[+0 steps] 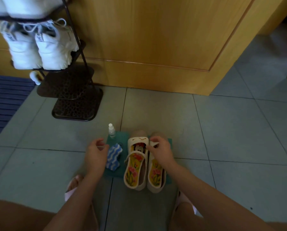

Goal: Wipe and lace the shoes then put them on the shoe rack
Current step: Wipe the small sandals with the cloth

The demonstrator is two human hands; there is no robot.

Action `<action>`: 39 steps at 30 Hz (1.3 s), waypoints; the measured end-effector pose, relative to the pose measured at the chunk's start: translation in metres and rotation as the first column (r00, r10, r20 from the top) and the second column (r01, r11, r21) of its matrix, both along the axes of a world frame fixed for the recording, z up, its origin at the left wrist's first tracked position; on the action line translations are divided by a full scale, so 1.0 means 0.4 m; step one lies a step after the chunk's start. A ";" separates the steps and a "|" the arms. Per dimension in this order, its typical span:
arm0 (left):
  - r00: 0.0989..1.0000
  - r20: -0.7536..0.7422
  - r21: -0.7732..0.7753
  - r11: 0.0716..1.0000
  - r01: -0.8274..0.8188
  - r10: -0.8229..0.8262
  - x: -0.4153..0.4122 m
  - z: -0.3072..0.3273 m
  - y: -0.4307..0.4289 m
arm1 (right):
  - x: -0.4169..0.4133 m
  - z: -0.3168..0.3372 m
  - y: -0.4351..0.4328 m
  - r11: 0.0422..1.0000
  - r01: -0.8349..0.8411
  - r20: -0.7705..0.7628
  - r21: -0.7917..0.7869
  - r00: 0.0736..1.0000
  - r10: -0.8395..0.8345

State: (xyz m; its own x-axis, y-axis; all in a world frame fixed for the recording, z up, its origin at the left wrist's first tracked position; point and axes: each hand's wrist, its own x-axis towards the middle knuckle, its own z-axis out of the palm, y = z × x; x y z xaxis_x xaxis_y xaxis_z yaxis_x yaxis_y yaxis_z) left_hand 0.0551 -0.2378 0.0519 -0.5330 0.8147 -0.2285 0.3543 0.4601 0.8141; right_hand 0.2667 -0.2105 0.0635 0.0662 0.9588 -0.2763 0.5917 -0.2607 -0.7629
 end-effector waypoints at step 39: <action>0.937 0.331 0.052 0.994 0.100 -0.111 -0.012 -0.030 0.107 | -0.013 0.071 0.269 0.874 -0.374 -0.911 -0.310 0.379 -0.161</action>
State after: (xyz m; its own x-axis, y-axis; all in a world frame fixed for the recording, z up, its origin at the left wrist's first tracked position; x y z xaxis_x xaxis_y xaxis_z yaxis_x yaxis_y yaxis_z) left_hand 0.0504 -0.1952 0.0398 -0.3417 0.8723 -0.3498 0.1053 0.4054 0.9081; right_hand 0.2614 -0.1029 0.0919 -0.5676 0.7007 -0.4323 -0.3240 -0.6727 -0.6652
